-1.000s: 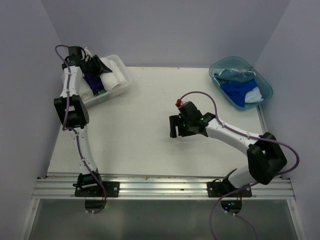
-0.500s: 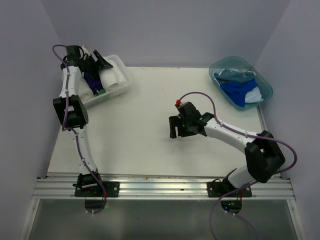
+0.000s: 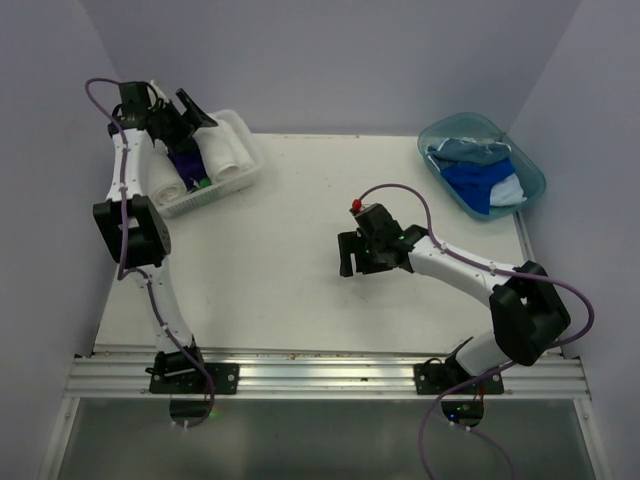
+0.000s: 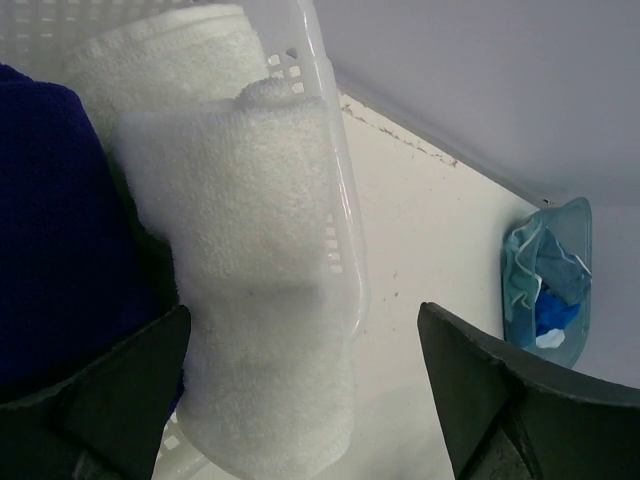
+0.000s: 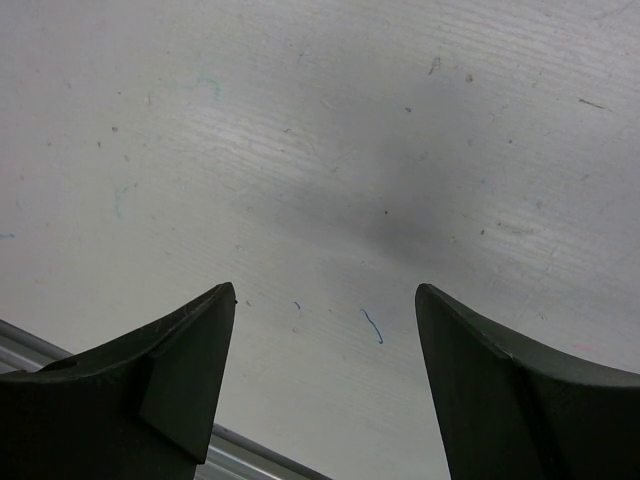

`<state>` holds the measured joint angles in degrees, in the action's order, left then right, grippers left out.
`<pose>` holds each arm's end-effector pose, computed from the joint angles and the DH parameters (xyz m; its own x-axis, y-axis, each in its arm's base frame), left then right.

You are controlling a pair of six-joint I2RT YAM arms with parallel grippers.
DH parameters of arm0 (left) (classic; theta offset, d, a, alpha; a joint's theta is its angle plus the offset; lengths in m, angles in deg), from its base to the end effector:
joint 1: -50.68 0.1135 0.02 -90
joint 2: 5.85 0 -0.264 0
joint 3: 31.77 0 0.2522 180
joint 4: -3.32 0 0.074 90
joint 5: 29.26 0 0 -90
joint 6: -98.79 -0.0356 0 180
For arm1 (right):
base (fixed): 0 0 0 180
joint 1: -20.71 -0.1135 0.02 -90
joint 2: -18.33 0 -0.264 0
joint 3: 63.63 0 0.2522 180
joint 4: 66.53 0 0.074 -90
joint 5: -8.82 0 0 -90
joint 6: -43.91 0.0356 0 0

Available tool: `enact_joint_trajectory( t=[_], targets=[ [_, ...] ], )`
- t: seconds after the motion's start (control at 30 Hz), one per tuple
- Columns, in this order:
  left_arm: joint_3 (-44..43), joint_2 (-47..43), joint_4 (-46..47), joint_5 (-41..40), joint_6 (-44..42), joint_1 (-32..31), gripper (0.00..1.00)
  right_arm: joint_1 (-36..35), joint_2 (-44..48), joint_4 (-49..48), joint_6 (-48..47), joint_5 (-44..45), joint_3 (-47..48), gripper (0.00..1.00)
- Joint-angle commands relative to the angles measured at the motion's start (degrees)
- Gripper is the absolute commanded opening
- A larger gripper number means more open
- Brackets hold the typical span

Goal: Roll the towels
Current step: Place the rolled towel into the container

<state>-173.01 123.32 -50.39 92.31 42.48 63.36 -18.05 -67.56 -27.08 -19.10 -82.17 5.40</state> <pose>0.5030 0.0941 0.3016 -0.6474 -0.6301 -0.4289 -0.1976 0.6822 -0.7040 0.2361 0.1903 0.2125 -0.8656 -0.1131 -0.4878 -0.2700 0.9258 0.2646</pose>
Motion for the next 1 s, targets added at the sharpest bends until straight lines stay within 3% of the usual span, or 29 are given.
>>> enact_joint_trajectory(
  t=[0.0,0.2,0.47,0.73,0.8,0.83,0.97],
  targets=[
    [0.3,-6.28,1.19,-2.3,-0.9,0.94,1.0,-0.17,1.07,-0.47,-0.26,-0.06,1.16,0.76],
    [2.32,-12.88,0.57,-6.78,-2.31,0.94,1.0,-0.09,0.9,-0.47,-0.35,0.11,1.51,0.76],
    [5.74,-18.31,0.57,-5.9,-4.07,-0.29,1.0,-0.17,1.33,0.32,-0.35,2.73,2.48,0.77],
    [24.18,-33.78,2.49,-19.08,-10.67,-9.77,1.0,-0.17,6.59,5.68,-0.7,17.94,5.64,0.84],
    [32.94,-40.2,6.09,-18.66,-10.93,-11.45,1.0,-0.08,7.92,6.3,0.08,22.67,5.64,0.88],
    [36.13,-42.48,7.32,-18.39,-10.93,-12.24,1.0,-0.08,9.06,6.47,0.26,23.92,5.82,0.99],
    [49.5,-54.7,12.6,-17.16,-9.61,-15.23,1.0,-0.17,10.91,8.05,0.7,28.94,6.35,0.98]
  ],
)
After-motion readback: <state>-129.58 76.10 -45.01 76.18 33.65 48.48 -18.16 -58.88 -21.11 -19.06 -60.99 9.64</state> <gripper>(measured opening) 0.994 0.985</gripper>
